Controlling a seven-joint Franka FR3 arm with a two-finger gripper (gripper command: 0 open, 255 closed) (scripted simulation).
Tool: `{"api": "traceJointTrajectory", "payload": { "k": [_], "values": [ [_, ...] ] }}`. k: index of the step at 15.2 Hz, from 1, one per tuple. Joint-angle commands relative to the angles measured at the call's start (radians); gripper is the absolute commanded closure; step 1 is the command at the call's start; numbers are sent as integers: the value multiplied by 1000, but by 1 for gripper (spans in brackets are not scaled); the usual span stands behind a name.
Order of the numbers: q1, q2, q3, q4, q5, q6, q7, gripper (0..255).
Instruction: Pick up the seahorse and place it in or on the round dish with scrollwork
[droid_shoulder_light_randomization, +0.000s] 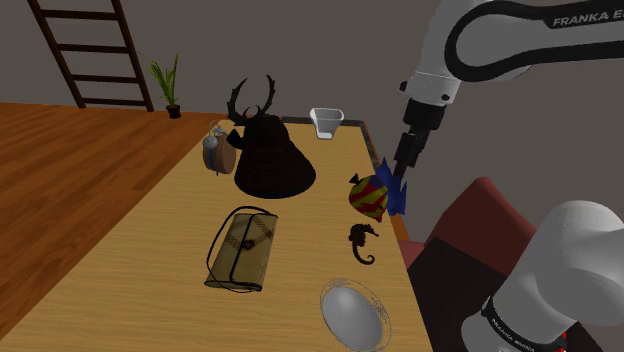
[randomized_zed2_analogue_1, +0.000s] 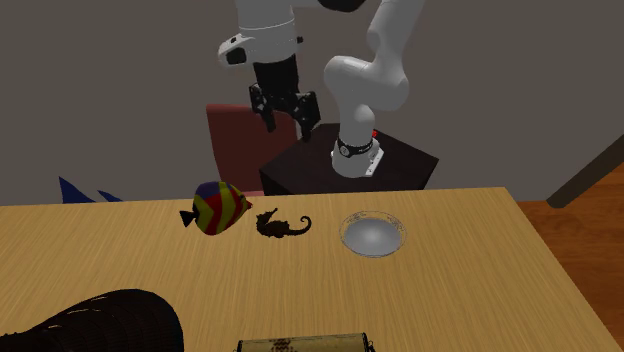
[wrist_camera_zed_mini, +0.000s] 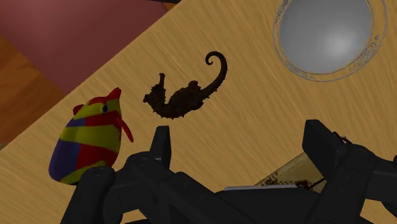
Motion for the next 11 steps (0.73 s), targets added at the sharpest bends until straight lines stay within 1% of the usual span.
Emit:
{"api": "traceJointTrajectory", "payload": {
  "k": [1, 5, 8, 11],
  "values": [
    [14, 19, -3, -60, 2, 79, -35, 0],
    [47, 91, -10, -145, 10, 232, -103, 0],
    [76, 167, -17, -196, 21, 355, -157, 0],
    [86, 202, -18, -221, 29, 414, -171, 0]
  ]
}}
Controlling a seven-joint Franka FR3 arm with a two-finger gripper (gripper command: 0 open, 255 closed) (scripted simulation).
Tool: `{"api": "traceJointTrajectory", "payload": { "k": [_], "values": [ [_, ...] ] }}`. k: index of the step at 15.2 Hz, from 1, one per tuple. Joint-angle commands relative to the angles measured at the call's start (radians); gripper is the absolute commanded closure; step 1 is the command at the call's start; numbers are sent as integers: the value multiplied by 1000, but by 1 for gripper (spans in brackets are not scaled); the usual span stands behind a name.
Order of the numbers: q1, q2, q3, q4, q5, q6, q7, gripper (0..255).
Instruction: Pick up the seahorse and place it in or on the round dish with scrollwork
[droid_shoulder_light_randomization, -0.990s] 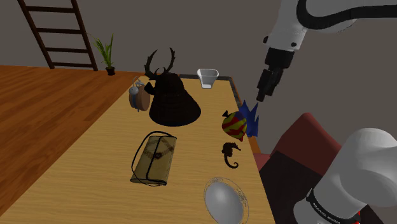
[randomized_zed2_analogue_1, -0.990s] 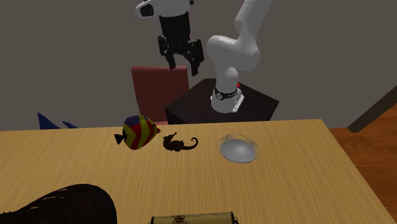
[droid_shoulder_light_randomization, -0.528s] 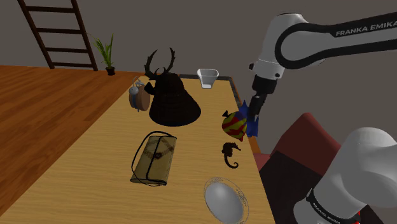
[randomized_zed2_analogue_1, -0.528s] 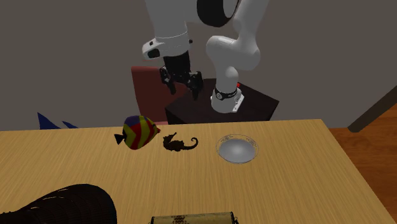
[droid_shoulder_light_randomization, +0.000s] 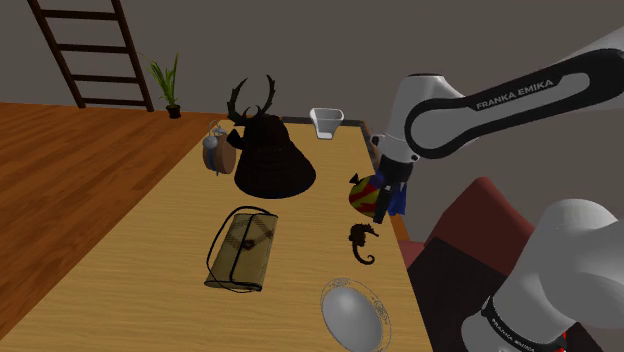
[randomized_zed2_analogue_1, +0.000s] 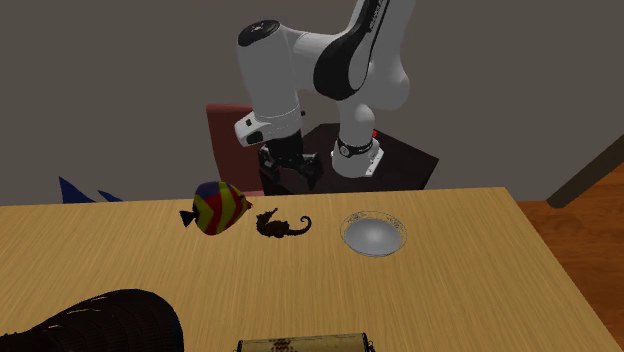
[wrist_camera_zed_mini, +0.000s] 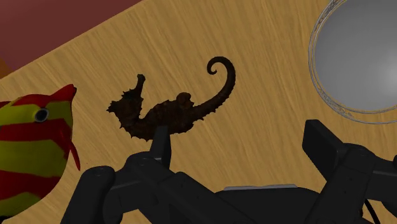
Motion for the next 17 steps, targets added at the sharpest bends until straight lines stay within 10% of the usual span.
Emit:
{"api": "traceJointTrajectory", "payload": {
  "k": [1, 13, 14, 17],
  "values": [
    [6, 23, -1, -14, 5, 38, -7, 0],
    [17, 71, 0, -48, 19, 120, -14, 0],
    [17, 71, 0, -48, 19, 120, -14, 255],
    [17, 71, 0, -48, 19, 120, -14, 255]
  ]
}}
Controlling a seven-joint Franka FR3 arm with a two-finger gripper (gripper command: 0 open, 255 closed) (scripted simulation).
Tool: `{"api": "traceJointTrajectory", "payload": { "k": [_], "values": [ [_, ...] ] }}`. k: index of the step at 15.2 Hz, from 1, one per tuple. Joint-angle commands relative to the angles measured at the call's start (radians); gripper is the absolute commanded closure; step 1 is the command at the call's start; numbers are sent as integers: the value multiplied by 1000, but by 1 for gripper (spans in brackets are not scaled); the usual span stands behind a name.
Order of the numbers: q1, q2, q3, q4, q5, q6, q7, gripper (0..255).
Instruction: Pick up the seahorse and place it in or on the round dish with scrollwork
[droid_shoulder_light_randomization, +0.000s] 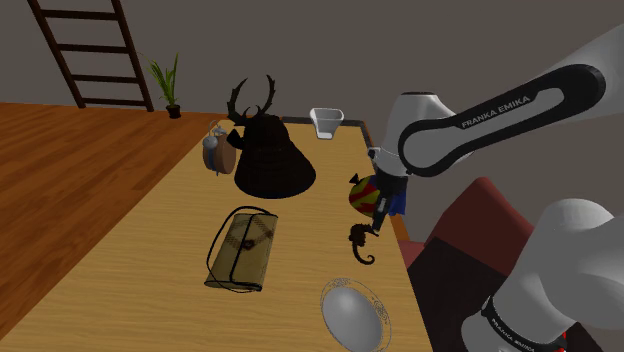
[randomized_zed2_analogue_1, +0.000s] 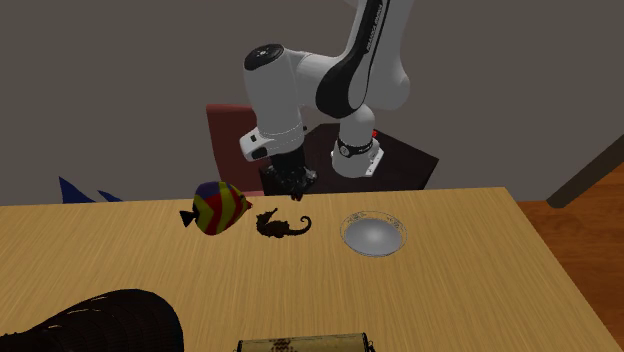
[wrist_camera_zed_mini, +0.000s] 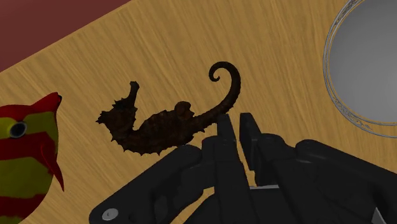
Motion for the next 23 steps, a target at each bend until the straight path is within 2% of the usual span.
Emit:
{"api": "traceJointTrajectory", "payload": {
  "k": [1, 6, 7, 10, 13, 21, 23],
  "values": [
    [0, 0, 0, 0, 0, 0, 0, 255],
    [0, 0, 0, 0, 0, 0, 0, 255],
    [0, 0, 0, 0, 0, 0, 0, 0],
    [-67, 155, 116, 26, 34, 127, 395, 0],
    [-152, 315, 211, 75, 11, 224, 808, 0],
    [-146, 442, 215, 63, 16, 362, 821, 0],
    [-146, 442, 215, 63, 16, 362, 821, 0]
  ]
}}
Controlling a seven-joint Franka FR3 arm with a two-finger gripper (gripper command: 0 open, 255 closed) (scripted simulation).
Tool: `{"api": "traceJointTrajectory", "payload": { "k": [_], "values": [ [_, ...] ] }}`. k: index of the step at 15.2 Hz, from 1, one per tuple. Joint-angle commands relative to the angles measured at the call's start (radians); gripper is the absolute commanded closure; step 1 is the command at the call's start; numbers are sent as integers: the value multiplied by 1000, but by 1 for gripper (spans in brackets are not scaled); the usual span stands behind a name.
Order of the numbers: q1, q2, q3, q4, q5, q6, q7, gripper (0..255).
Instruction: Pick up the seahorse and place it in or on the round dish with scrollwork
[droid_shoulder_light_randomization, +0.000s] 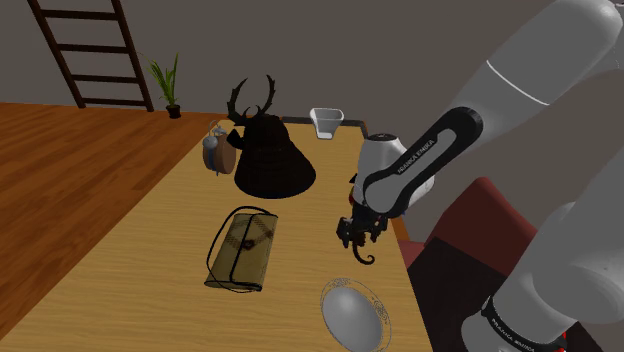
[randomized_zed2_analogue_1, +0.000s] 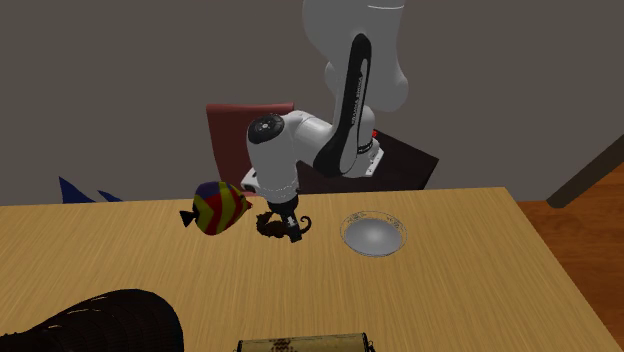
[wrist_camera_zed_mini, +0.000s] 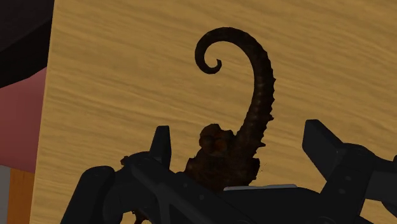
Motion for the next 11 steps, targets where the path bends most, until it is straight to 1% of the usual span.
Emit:
{"api": "traceJointTrajectory", "payload": {
  "k": [1, 6, 7, 11],
  "values": [
    [0, 5, 0, -1, 1, 6, 0, 0],
    [0, 4, 0, -1, 1, 6, 0, 0],
    [0, 4, 0, -1, 1, 6, 0, 255],
    [0, 5, 0, -1, 1, 6, 0, 255]
  ]
}}
